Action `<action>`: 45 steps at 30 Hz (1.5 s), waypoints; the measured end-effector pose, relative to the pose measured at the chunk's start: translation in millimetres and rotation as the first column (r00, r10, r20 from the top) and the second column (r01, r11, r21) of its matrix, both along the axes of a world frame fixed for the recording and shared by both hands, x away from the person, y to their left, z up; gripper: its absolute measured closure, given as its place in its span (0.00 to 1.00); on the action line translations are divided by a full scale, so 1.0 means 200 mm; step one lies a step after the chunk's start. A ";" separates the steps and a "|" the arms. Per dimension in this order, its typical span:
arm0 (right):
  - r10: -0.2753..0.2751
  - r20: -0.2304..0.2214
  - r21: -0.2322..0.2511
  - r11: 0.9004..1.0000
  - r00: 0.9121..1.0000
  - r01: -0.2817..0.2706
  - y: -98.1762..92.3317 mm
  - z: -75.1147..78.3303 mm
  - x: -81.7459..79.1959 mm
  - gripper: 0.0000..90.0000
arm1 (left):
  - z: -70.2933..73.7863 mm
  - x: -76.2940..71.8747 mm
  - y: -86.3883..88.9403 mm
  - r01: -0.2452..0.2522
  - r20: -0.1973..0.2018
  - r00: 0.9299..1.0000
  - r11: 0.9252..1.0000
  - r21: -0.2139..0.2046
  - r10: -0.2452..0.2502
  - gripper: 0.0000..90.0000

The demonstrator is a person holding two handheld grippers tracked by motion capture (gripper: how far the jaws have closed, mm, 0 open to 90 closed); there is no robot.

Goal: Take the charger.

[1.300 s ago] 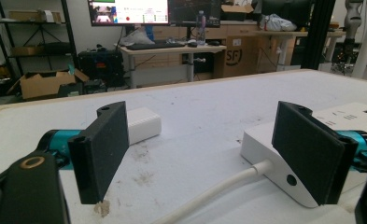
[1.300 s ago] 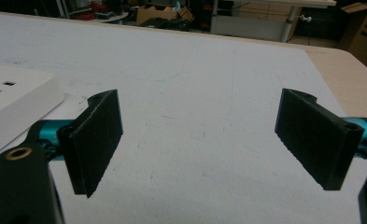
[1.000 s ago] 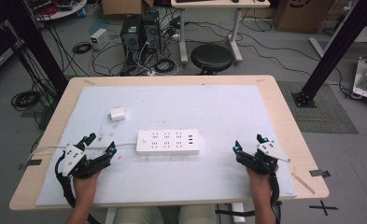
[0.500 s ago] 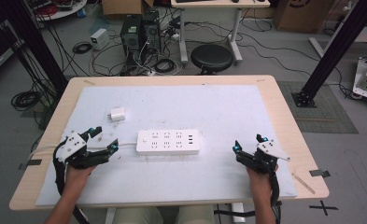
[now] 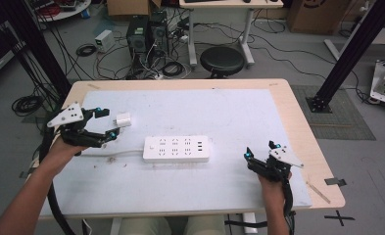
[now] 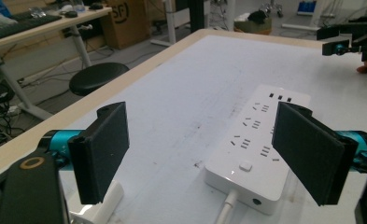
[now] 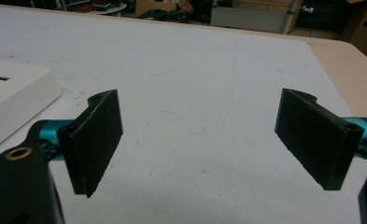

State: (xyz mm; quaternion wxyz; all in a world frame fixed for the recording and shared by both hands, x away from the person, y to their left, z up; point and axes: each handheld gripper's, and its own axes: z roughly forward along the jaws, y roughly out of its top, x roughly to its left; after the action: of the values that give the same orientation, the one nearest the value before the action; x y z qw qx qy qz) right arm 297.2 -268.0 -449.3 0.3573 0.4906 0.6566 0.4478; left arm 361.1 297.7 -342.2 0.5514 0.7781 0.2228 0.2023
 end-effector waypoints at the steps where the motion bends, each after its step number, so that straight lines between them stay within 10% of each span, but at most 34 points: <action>1: -0.002 0.000 0.000 1.000 1.000 0.002 0.00 0.00 0.00 0.17 | 0.02 0.03 0.00 0.017 -0.023 1.000 1.000 0.006 -0.017 0.21; 8: -0.006 -0.007 0.000 1.000 1.000 0.006 0.00 0.00 0.00 0.17 | 0.08 0.16 -0.01 0.106 -0.093 0.990 0.994 0.022 -0.104 0.21; 18: -0.015 -0.010 -0.006 1.000 1.000 0.015 0.01 0.00 0.00 0.17 | 0.12 0.32 -0.03 0.156 -0.086 0.985 0.982 0.110 -0.146 0.21; 28: -0.026 -0.020 -0.011 1.000 0.999 0.026 0.01 0.00 0.01 0.17 | -0.04 0.52 0.02 0.148 -0.141 0.982 0.972 0.182 -0.124 0.21; 35: -0.029 -0.033 -0.018 0.999 0.999 0.028 0.02 0.00 0.01 0.17 | -0.15 0.59 0.05 0.166 -0.170 0.978 0.950 0.265 -0.124 0.21; 45: -0.025 -0.043 -0.028 0.999 0.999 0.023 0.02 0.00 0.02 0.17 | -0.28 0.68 0.07 0.133 -0.237 0.969 0.948 0.291 -0.063 0.21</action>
State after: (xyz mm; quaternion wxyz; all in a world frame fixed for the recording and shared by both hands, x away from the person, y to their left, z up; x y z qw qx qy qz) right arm 300.5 -264.4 -448.9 0.3548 0.5032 0.6644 0.4237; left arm 497.4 312.6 -398.7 0.4056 0.8817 0.2109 0.1170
